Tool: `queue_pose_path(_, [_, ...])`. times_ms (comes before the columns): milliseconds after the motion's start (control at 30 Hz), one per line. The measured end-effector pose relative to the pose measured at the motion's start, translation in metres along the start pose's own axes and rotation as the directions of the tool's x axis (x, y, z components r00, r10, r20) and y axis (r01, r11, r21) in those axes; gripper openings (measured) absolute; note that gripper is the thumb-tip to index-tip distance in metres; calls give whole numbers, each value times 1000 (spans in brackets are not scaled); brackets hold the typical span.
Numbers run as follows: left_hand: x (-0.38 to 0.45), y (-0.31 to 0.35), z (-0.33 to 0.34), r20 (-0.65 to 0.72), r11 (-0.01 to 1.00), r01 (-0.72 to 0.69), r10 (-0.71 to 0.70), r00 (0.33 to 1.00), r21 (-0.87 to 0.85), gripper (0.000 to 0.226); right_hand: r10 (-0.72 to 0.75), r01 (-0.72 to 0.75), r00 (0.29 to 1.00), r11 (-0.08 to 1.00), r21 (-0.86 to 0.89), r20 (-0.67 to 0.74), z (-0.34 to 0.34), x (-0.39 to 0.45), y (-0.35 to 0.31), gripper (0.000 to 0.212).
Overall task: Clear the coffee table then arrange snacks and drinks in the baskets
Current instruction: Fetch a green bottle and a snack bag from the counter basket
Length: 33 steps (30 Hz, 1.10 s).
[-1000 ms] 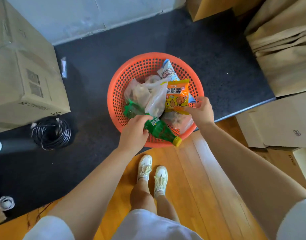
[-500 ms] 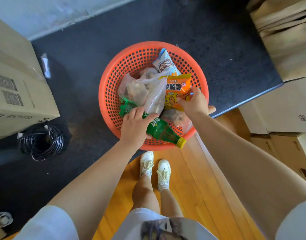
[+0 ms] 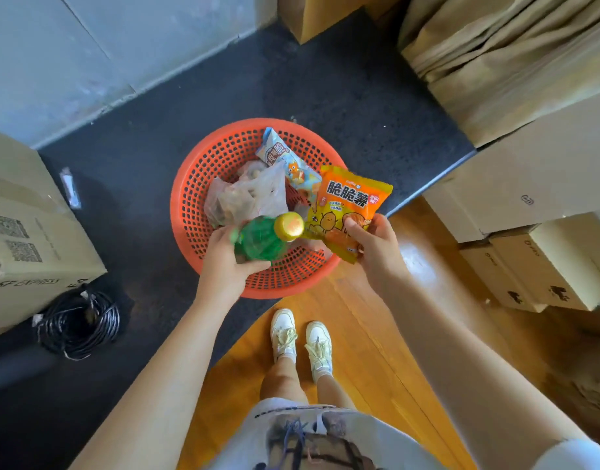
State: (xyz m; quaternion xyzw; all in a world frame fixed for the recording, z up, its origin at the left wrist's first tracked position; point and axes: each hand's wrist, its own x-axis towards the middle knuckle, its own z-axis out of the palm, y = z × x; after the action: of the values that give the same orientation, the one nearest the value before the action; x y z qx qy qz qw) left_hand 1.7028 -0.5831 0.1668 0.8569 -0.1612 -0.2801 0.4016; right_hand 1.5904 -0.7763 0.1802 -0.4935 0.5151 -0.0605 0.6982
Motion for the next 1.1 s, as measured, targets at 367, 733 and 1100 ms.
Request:
queue_pose_path(367, [-55,65,-13,83,897,-49,95,992,-440,41,19,27,996,869,494,-88,-94,-138,34,32])
queue_pose_path(733, [-170,112,89,600,783,318,88,795,-535,58,12,346,870,697,628,-492,-195,-304,118,45])
queue_pose_path(1100, [-428,98,185,920,990,81,75,385,-115,102,262,547,535,618,565,-804,-229,-527,312,44])
